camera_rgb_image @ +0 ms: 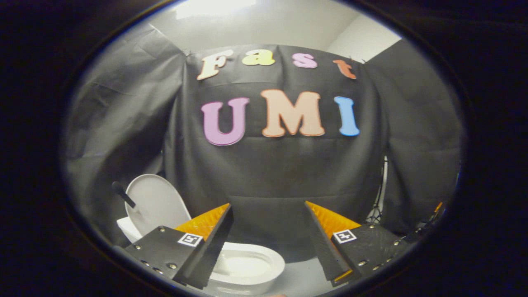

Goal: Open the toilet lid.

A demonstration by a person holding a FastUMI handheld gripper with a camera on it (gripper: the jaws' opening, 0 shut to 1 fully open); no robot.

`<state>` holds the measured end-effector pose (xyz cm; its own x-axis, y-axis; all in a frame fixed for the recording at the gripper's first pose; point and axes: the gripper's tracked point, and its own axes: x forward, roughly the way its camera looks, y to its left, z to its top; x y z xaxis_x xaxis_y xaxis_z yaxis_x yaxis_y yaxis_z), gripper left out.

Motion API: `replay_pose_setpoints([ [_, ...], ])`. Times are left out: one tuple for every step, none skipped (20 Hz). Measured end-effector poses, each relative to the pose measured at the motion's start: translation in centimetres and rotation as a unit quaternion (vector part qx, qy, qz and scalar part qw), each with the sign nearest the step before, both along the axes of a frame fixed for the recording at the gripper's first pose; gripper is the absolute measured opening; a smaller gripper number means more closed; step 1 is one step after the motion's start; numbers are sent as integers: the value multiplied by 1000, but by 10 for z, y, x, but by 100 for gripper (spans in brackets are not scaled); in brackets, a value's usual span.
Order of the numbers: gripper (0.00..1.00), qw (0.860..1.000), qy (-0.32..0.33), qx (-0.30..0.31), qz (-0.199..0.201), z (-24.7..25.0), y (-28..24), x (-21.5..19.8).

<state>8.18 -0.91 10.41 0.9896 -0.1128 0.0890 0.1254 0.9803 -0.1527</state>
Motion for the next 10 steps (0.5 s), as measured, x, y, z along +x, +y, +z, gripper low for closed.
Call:
replay_pose_setpoints([
  [99,1000,-4,0,-10,-1,-16,-9],
  [99,1000,-6,-1,-18,-2,-30,-18],
  [99,1000,-8,-2,-28,-3,-44,-24],
  [99,999,-6,-2,-37,-5,-57,-30],
  [99,999,-3,-2,-43,-8,-68,-37],
  [99,999,-1,-4,-49,-11,-77,-43],
  [99,999,-1,-5,-52,-13,-83,-47],
  [99,999,-1,-4,-53,-16,-87,-50],
  [99,999,0,-1,-53,-20,-91,-51],
  [99,999,0,2,-55,-24,-96,-53],
])
